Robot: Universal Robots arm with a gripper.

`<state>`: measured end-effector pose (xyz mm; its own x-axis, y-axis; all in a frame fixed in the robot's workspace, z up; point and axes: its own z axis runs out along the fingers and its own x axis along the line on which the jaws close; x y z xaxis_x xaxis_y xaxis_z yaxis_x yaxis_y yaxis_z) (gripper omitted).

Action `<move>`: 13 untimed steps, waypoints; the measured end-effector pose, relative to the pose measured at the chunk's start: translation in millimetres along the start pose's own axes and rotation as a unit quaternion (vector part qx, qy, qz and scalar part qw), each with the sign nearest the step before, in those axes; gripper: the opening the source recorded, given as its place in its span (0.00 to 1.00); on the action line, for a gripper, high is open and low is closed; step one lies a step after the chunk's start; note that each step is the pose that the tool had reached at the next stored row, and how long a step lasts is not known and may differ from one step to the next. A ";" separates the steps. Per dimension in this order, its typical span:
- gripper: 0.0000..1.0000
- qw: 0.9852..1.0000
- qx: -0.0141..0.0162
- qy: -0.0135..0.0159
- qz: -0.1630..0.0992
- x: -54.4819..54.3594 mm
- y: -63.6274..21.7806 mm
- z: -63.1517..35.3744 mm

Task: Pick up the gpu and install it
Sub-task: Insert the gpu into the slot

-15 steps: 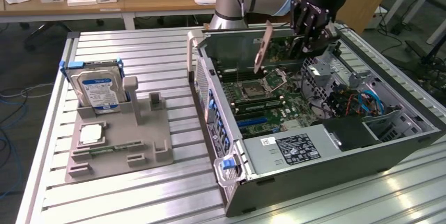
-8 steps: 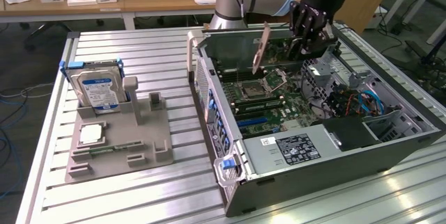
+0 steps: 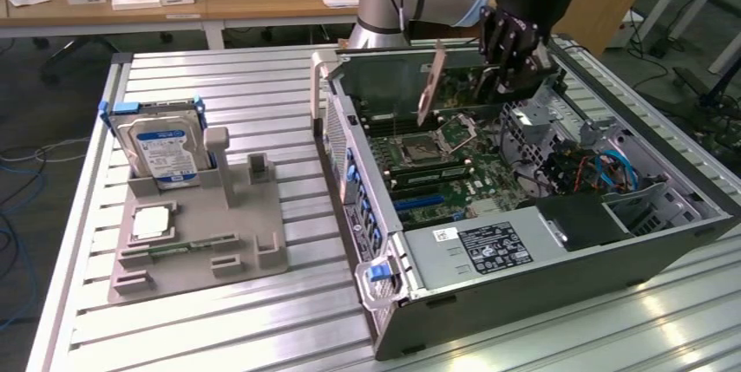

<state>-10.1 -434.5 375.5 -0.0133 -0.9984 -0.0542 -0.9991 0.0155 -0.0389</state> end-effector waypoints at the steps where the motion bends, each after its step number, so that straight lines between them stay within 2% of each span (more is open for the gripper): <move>1: 0.28 1.000 0.000 0.000 0.000 0.2 0.1 0.7; 13: 0.28 1.000 0.000 0.000 0.000 7.2 0.7 6.5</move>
<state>-10.6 -441.3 368.6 -0.0134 -0.9984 -0.0541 -0.9991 0.0155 -0.0388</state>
